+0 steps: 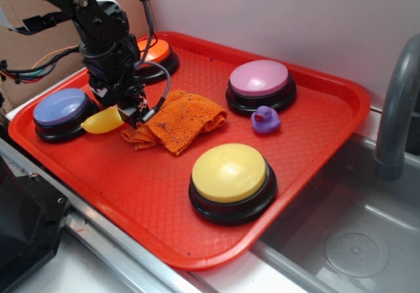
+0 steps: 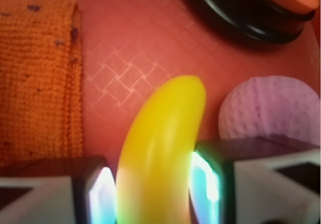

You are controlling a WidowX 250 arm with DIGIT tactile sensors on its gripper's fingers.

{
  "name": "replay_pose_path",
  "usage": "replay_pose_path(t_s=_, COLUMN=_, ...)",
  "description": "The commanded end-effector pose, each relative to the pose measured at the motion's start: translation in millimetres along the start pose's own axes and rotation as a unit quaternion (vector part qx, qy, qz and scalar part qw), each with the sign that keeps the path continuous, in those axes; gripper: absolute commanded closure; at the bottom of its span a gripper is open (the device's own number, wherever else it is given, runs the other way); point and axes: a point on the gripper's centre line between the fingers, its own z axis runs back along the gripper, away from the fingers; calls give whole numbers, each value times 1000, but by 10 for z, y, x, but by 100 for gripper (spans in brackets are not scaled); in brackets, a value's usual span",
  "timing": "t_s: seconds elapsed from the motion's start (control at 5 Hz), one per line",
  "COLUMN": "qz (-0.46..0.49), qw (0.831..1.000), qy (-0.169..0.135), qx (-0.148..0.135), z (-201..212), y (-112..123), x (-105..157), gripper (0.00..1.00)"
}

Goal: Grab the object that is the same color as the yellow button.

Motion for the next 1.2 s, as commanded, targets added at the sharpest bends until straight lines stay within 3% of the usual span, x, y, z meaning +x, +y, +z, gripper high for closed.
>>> replay_pose_path(t_s=0.0, qz=27, qw=1000, qy=16, qx=-4, z=524, y=73, x=91, gripper=100)
replay_pose_path(t_s=0.2, qz=46, qw=997, qy=45, qx=-45, z=873, y=63, x=88, gripper=100)
replay_pose_path(t_s=0.4, qz=58, qw=995, qy=44, qx=-72, z=1248, y=-22, x=58, gripper=100)
replay_pose_path(t_s=0.6, qz=54, qw=991, qy=34, qx=-119, z=1607, y=-56, x=-9, gripper=100)
replay_pose_path(t_s=1.0, qz=68, qw=990, qy=32, qx=-120, z=1682, y=-201, x=-70, gripper=100)
